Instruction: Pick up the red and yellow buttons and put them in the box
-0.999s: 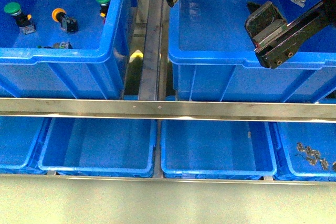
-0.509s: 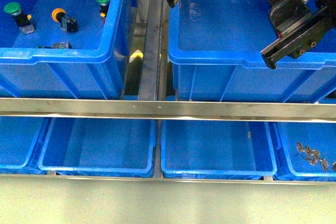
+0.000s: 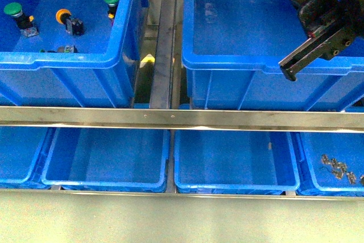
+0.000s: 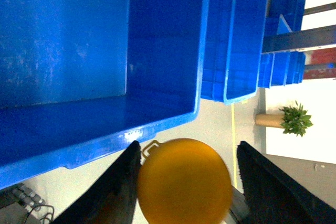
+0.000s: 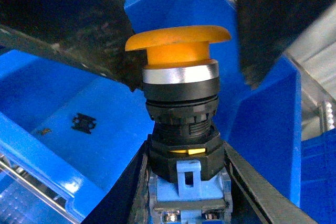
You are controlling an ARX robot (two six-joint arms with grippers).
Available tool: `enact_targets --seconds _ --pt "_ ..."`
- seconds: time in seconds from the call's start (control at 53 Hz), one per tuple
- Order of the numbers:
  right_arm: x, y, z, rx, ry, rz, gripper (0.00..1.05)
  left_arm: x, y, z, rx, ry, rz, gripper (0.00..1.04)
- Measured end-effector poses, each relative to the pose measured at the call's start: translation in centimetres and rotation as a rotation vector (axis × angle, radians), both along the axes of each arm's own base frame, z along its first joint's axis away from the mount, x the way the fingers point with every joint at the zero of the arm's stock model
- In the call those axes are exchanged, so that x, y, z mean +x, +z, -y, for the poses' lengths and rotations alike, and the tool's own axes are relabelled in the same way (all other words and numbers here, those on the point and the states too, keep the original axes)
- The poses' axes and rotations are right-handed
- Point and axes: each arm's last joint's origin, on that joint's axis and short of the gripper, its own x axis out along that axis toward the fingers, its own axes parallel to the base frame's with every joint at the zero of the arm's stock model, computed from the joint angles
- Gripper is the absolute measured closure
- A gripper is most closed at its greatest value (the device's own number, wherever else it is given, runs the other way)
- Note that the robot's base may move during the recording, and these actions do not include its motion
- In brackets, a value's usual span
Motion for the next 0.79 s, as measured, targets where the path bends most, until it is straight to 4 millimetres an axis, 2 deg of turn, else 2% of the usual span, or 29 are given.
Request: enact_targets --seconds 0.075,0.207,0.264,0.377,0.585,0.641,0.698,0.792 --pt "0.0 -0.1 0.2 0.006 -0.012 -0.005 0.77 -0.1 0.4 -0.7 -0.008 0.013 0.023 0.34" --pt "0.0 -0.2 0.2 0.016 -0.018 -0.022 0.77 -0.5 0.7 -3.1 0.001 0.069 0.049 0.13" --pt "0.0 -0.3 0.2 0.016 -0.017 -0.026 0.77 -0.6 0.6 -4.0 0.008 0.081 0.057 0.07" --pt "0.0 -0.3 0.6 0.016 -0.026 -0.038 0.77 -1.5 0.3 -7.2 0.056 0.14 0.085 0.08" --pt "-0.1 0.1 1.6 0.018 -0.044 -0.053 0.77 -5.3 0.3 -12.6 0.197 0.199 0.224 0.08" --pt "-0.2 0.4 2.0 0.02 -0.053 -0.052 0.77 -6.7 0.2 -14.3 0.257 0.236 0.275 0.08" --pt "-0.4 0.9 2.6 0.024 -0.061 -0.051 0.77 -9.2 -0.3 -17.5 0.34 0.27 0.326 0.08" --pt "-0.8 1.8 3.4 0.036 -0.073 -0.048 0.77 -12.2 -1.7 -21.3 0.442 0.341 0.336 0.08"
